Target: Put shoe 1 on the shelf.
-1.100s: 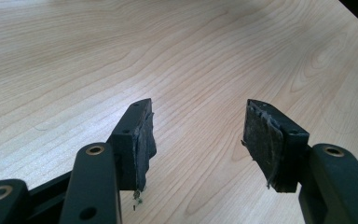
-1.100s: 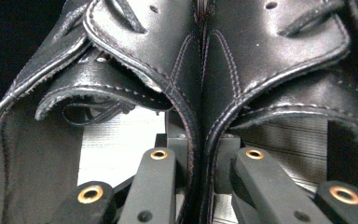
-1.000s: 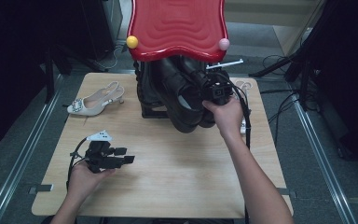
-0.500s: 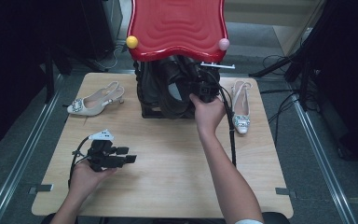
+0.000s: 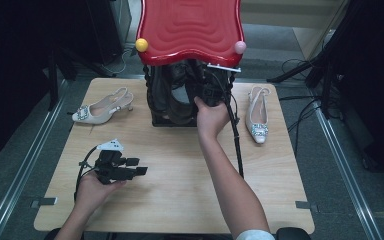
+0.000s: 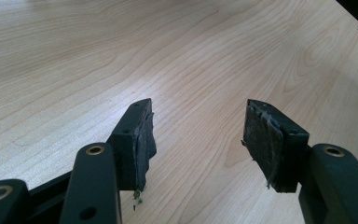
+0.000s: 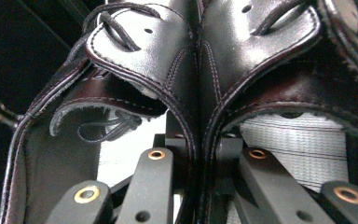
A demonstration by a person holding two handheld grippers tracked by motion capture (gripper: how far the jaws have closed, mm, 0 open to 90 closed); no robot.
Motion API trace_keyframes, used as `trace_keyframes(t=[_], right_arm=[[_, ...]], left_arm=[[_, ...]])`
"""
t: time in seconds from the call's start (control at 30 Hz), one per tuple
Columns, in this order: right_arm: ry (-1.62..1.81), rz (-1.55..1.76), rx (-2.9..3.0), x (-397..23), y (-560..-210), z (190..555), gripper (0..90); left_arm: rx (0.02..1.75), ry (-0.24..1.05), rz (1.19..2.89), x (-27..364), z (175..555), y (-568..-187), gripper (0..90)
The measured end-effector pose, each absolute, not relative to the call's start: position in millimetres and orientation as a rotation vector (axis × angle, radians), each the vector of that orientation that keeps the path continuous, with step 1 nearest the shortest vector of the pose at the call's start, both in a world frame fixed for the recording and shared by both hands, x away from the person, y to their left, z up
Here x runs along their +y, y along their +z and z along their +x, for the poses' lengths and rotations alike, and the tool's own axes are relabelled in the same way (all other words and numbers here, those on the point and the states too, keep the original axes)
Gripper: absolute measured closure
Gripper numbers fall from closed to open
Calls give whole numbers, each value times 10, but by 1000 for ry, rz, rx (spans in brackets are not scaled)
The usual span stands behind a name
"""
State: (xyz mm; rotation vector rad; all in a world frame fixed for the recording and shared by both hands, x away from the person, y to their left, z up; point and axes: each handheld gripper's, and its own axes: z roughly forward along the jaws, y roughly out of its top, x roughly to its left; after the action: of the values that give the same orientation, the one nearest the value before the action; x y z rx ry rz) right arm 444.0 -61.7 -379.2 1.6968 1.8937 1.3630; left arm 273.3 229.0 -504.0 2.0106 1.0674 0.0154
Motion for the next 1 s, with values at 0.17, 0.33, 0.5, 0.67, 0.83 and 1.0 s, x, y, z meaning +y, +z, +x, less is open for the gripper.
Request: trace_keyframes(t=[0.17,0.33,0.5,0.67,0.83,1.0], right_arm=[[1274,1712,1898,-481,-3793,4433,774],[1332,1740,1905,-505,-3795,4453,710],[1302,1677,1927,-442,-3800,4428,662],[1349,1662,1950,-475,-3801,4440,598],[1383,1625,1983,-515,-3805,4430,569],[1412,1567,2000,-560,-3794,4403,564]], left_arm=[[1068,13,2007,2294,2732,-5037,428],[1063,16,2010,2287,2734,-5036,428],[1065,17,2011,2289,2736,-5038,428],[1066,13,2012,2281,2735,-5039,428],[1067,13,2010,2280,2737,-5038,428],[1068,12,2011,2274,2740,-5041,428]])
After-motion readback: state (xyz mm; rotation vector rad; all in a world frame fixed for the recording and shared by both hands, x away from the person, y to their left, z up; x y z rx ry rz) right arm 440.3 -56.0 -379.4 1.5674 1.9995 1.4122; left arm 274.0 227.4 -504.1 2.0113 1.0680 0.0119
